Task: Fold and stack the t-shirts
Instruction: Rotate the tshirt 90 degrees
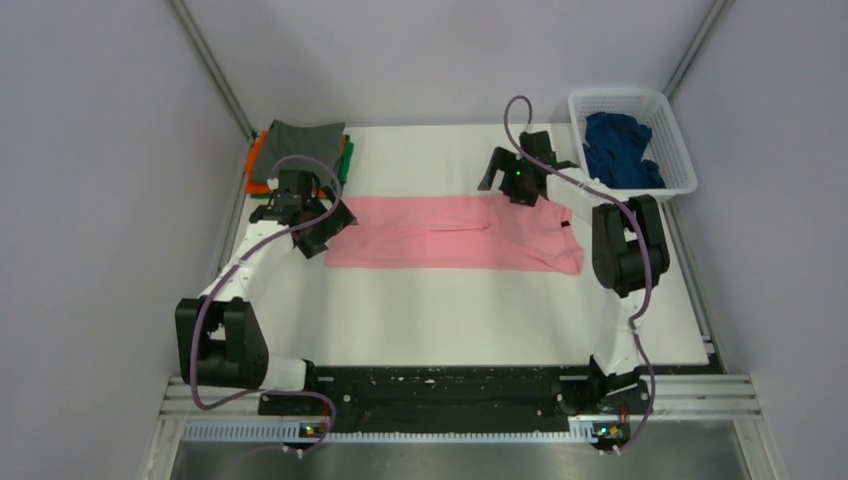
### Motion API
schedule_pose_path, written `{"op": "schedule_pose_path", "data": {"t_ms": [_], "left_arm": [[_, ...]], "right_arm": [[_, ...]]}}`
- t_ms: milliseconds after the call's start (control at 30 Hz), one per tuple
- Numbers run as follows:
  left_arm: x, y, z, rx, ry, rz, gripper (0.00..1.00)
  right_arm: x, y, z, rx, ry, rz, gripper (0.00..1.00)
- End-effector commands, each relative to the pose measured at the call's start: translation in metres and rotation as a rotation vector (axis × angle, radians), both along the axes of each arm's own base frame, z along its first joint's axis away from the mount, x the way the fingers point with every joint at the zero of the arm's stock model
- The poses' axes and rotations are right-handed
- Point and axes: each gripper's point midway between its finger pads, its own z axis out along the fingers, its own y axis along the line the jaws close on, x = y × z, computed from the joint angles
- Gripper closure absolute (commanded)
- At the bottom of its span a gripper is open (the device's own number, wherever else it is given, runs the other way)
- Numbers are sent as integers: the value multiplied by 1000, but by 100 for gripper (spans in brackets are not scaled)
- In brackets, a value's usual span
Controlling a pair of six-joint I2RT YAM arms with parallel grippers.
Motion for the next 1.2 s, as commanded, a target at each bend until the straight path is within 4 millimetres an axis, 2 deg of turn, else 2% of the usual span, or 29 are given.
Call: {"op": "schedule_pose_path", "data": {"t_ms": [0,100,167,267,400,467,533,600,667,767,900,1000,1167], "left_arm": [[4,1,21,16,-68,-24,1],[11,-9,22,-8,-78,-55,1],[21,-22,22,-29,-94,-97,1],[49,-57,28,-60,-133,-229,1],[93,-104,20,-94,-117,-383,1],[111,-118,3,-118,-81,-418,1],[124,-122,-18,-112,-47,-415,1],[125,-121,-42,-98,21,-404,1],[121,-118,-59,-72,55,-390,1],[95,-110,-81,-48,144,-359,1],[36,-121,-92,-56,210,-357,1],[-20,-147,-96,-102,249,-365,1],[-108,-215,-90,-355,289,-322,1]], "right_arm": [[40,12,49,-5,-128,-18,2],[25,-6,44,-78,-101,-42,2],[6,-21,38,-126,-82,-68,2],[-32,-42,31,-168,-49,-112,1],[-85,-58,11,-163,11,-154,1],[-99,-64,0,-163,32,-170,1],[-105,-65,-12,-151,56,-174,1],[-106,-66,-24,-148,92,-174,1],[-95,-68,-30,-146,98,-185,1],[-70,-69,-33,-141,92,-182,1],[-27,-65,-31,-165,50,-80,1],[14,-50,-32,-159,6,15,1],[74,-18,-49,-88,-31,110,1]]}}
